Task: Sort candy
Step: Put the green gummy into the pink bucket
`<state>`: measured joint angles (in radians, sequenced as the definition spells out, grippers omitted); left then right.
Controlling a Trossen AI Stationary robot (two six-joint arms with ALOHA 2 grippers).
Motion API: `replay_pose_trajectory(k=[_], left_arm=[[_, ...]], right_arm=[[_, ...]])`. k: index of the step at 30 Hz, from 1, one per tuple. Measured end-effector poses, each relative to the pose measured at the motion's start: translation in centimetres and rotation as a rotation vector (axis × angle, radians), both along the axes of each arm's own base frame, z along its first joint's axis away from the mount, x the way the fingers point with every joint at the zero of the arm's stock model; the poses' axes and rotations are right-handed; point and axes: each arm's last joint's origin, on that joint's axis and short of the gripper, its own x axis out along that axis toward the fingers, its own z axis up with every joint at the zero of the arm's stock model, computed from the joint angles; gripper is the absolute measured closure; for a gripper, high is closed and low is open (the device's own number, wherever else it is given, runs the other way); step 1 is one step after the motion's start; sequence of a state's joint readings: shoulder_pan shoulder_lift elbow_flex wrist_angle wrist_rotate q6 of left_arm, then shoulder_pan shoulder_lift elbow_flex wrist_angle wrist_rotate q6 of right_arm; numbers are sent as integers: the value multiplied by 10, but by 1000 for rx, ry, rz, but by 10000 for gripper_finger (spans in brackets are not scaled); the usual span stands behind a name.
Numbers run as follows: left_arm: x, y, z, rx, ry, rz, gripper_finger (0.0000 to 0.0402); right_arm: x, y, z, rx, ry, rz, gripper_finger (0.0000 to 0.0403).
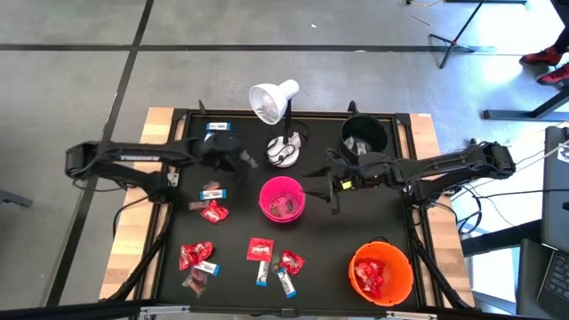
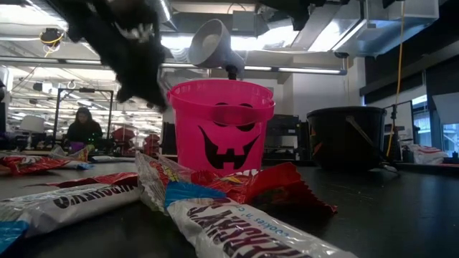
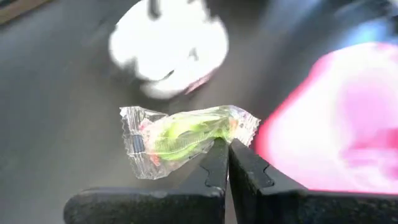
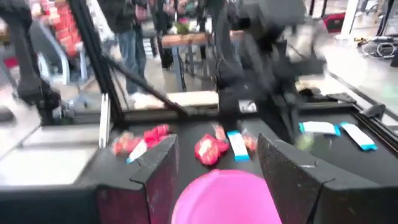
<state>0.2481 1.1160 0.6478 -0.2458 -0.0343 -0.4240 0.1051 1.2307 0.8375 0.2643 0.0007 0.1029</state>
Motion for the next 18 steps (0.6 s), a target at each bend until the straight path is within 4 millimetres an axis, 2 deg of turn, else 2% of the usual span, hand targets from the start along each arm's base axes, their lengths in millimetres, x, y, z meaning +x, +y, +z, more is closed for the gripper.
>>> replay_pose_trajectory(k=[5,8,10,12,15,18], left_arm=[[14,-38,38,105,-349,-168,401],[25,-63,48,178,-492,-300,401],[30,-76,45,221,-495,-343,401],[34,-83,39,272,-456,-313,401],[41,-85,31,305,-372,-241,401],[51,-86,34,274,-346,-228,401]], right_arm=[[-16,-1,14,-18,-30,13,187],[-28,-3,27,-13,-81,13,187],[-36,-3,35,-7,-121,13,187],[-42,-4,42,16,-148,12,187],[-44,-4,43,44,-149,22,187],[-41,0,40,45,-138,58,187]])
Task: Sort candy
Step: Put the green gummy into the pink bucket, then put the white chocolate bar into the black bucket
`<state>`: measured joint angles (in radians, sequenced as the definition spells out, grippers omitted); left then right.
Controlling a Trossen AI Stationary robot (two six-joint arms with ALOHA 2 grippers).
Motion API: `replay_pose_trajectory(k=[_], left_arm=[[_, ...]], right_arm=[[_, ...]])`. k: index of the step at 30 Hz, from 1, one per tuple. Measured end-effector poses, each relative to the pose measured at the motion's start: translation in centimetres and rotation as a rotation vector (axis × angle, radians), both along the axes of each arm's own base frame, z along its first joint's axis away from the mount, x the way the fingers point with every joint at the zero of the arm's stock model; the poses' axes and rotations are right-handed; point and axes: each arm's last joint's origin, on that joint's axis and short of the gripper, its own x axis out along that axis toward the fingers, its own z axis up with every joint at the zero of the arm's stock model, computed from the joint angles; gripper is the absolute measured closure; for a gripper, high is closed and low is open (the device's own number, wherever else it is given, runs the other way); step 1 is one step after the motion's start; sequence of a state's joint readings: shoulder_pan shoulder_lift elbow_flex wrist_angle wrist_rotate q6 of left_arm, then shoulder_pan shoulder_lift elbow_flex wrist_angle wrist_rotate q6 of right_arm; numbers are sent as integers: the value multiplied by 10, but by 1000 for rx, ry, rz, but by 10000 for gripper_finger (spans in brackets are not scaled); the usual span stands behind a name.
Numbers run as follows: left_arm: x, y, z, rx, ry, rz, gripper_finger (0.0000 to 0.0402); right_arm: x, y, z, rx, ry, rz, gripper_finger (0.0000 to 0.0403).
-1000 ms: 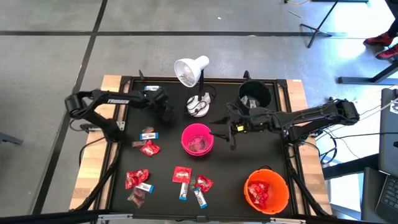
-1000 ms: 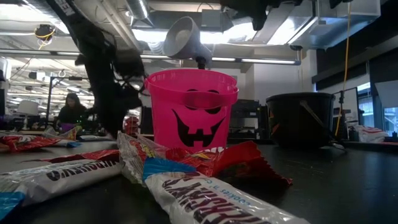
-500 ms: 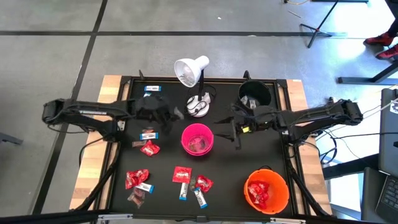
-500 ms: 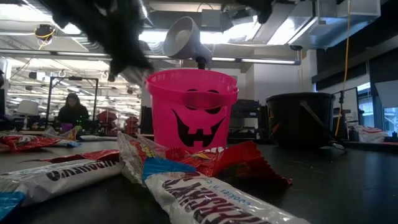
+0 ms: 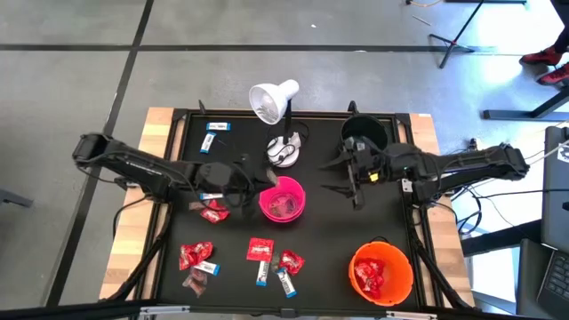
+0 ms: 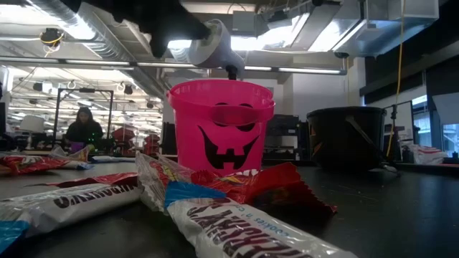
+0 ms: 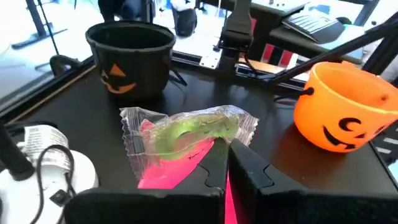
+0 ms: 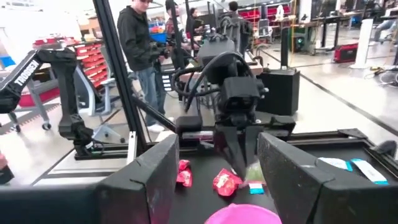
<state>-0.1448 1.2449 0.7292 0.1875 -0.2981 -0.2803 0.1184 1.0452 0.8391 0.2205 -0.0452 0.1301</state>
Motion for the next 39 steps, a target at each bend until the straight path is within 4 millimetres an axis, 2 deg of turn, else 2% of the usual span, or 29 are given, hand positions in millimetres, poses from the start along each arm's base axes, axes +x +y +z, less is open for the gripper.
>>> replay_pose_trajectory(k=[6,11,14,19,24,28,33,36,39], left_arm=[[21,-3,-3,21,182,-3,401],[35,0,4,44,365,15,401],[44,0,11,18,408,-20,397],[54,0,4,-10,452,-79,346],[54,1,1,-10,471,-73,293],[45,4,13,28,458,-13,281],[14,17,34,113,498,143,280],[-4,36,38,102,569,287,280],[-21,60,32,69,714,403,280]], right_arm=[[4,7,-4,-14,19,-5,187],[2,16,-10,-50,61,31,187],[2,21,-10,-66,59,16,187],[0,29,-10,-99,54,-15,187],[-3,36,-10,-124,52,-18,187],[-3,37,-11,-136,61,-30,187],[-3,36,-12,-141,71,-37,187],[-3,36,-11,-156,61,-38,187],[-2,36,-10,-156,49,-39,187]])
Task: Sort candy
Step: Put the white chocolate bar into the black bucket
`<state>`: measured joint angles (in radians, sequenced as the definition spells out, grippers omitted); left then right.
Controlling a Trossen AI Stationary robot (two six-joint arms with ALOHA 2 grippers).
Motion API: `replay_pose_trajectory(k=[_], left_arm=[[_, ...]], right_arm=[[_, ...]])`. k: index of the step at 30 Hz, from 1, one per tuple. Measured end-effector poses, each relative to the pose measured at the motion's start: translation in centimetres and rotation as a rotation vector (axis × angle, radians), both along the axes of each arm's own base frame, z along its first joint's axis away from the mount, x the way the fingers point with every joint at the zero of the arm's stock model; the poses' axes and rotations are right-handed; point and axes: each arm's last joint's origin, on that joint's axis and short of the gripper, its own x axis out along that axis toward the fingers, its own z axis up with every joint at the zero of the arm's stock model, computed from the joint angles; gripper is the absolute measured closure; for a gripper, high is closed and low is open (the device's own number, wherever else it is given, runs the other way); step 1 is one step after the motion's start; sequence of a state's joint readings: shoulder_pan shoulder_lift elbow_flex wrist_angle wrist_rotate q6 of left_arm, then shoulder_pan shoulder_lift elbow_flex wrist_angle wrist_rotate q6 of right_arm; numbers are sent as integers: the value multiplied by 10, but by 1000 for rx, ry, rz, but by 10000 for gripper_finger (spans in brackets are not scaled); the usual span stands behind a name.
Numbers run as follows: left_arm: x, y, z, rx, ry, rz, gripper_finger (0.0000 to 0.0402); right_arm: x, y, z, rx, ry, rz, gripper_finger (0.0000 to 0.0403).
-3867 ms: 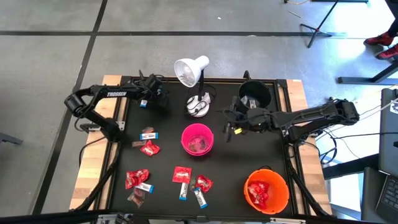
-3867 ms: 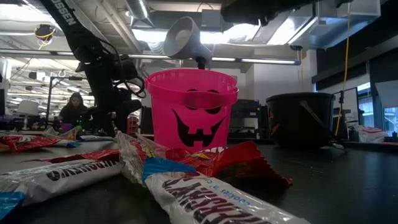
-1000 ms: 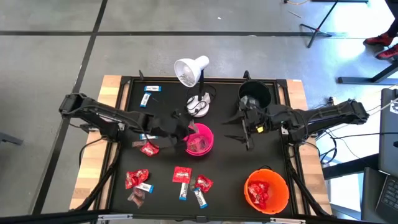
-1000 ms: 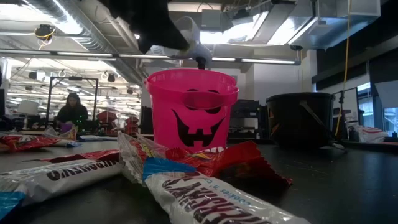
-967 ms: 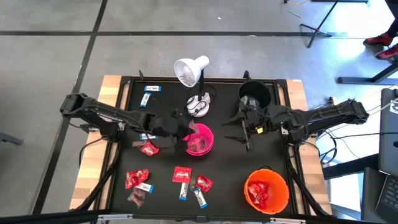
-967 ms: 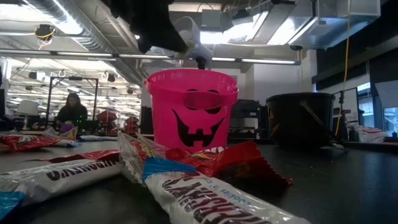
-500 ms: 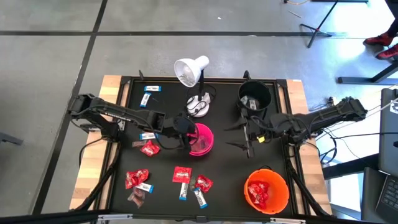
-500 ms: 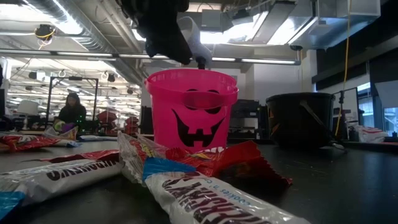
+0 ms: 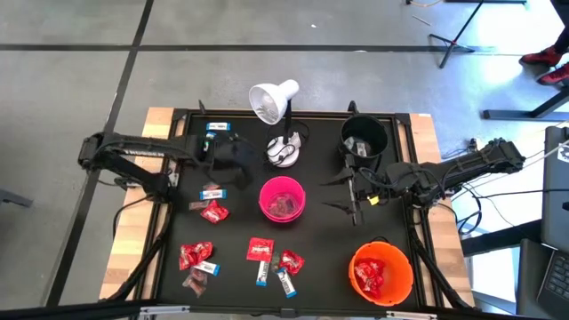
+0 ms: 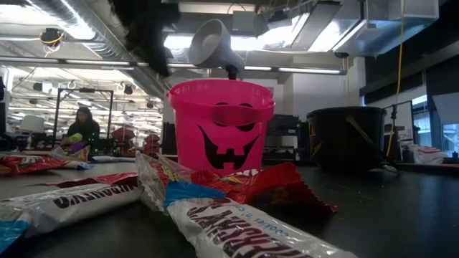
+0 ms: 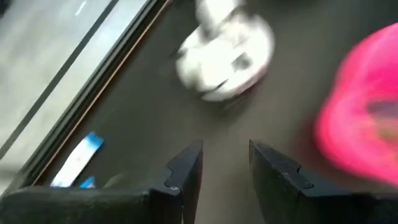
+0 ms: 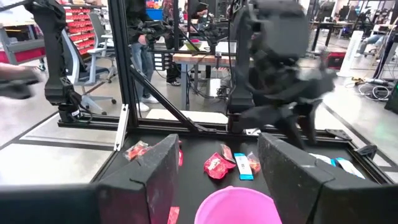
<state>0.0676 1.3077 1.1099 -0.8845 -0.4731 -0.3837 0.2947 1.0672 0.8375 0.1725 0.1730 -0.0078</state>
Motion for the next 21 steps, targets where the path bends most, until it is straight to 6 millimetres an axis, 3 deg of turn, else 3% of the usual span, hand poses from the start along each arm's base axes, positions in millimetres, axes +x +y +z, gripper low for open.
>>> replay_pose_trajectory(k=[5,10,13,17,21], left_arm=[[-26,44,-7,-111,145,222,280],[-45,85,-7,-102,136,448,280],[-51,100,-11,-84,133,475,280],[-60,115,-34,-113,133,486,280],[-76,122,-71,-250,126,476,280]], right_arm=[[0,0,0,1,0,8,187],[0,1,0,2,1,34,187],[0,1,0,0,5,34,187],[0,1,1,-16,-10,35,187],[0,1,1,-19,-12,36,187]])
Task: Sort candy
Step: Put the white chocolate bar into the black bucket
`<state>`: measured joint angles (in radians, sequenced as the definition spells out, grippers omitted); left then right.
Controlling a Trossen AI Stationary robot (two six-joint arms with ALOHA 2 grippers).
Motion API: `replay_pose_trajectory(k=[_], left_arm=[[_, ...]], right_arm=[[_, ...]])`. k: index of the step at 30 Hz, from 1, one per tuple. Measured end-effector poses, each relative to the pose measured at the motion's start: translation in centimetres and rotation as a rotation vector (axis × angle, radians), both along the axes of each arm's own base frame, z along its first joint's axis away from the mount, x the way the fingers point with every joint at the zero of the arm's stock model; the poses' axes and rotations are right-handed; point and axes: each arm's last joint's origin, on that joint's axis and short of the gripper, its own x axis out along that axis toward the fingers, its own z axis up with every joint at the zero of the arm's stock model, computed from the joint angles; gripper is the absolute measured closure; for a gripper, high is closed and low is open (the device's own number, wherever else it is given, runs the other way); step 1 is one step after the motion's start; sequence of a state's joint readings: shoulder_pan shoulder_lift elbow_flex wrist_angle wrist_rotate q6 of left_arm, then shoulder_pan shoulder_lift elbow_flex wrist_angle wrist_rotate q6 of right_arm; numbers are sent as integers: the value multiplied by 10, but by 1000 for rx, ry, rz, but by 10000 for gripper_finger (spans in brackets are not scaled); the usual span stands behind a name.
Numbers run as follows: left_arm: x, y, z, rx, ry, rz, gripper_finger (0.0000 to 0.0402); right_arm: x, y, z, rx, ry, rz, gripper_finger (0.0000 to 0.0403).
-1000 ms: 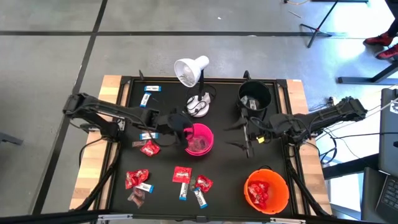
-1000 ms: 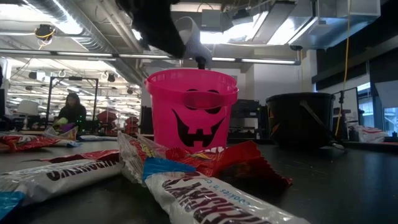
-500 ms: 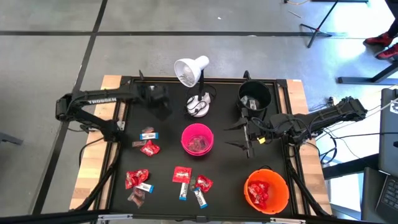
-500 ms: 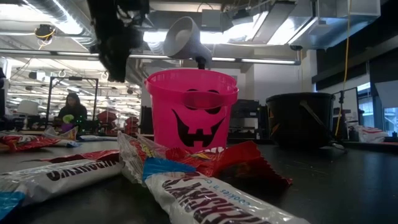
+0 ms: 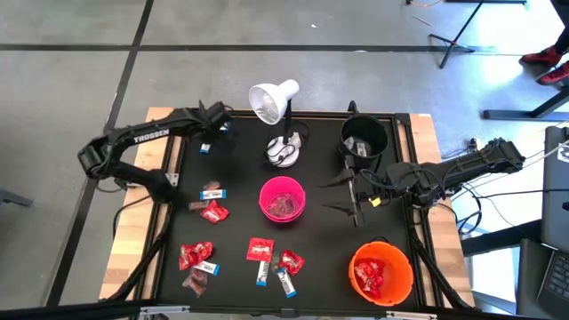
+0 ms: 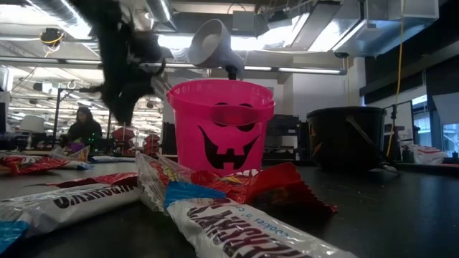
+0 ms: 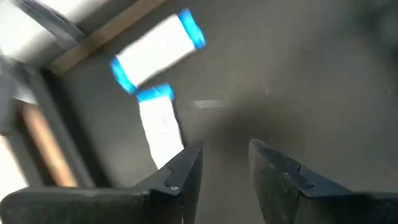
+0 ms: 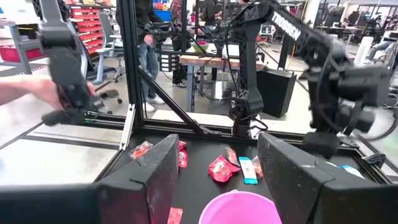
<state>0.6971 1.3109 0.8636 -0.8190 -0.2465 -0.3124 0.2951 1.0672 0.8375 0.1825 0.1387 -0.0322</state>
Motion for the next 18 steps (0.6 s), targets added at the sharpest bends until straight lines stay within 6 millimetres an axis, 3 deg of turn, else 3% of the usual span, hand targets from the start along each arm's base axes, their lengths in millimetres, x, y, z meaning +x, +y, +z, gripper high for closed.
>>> replay_pose_trajectory(k=[6,13,18], left_arm=[[-22,1,-37,-38,49,64,280],[-32,10,-39,12,49,189,280],[-30,16,-37,43,5,172,280]], right_arm=[[0,0,0,0,0,0,187],[0,0,0,0,1,0,187],[0,0,0,0,1,0,187]])
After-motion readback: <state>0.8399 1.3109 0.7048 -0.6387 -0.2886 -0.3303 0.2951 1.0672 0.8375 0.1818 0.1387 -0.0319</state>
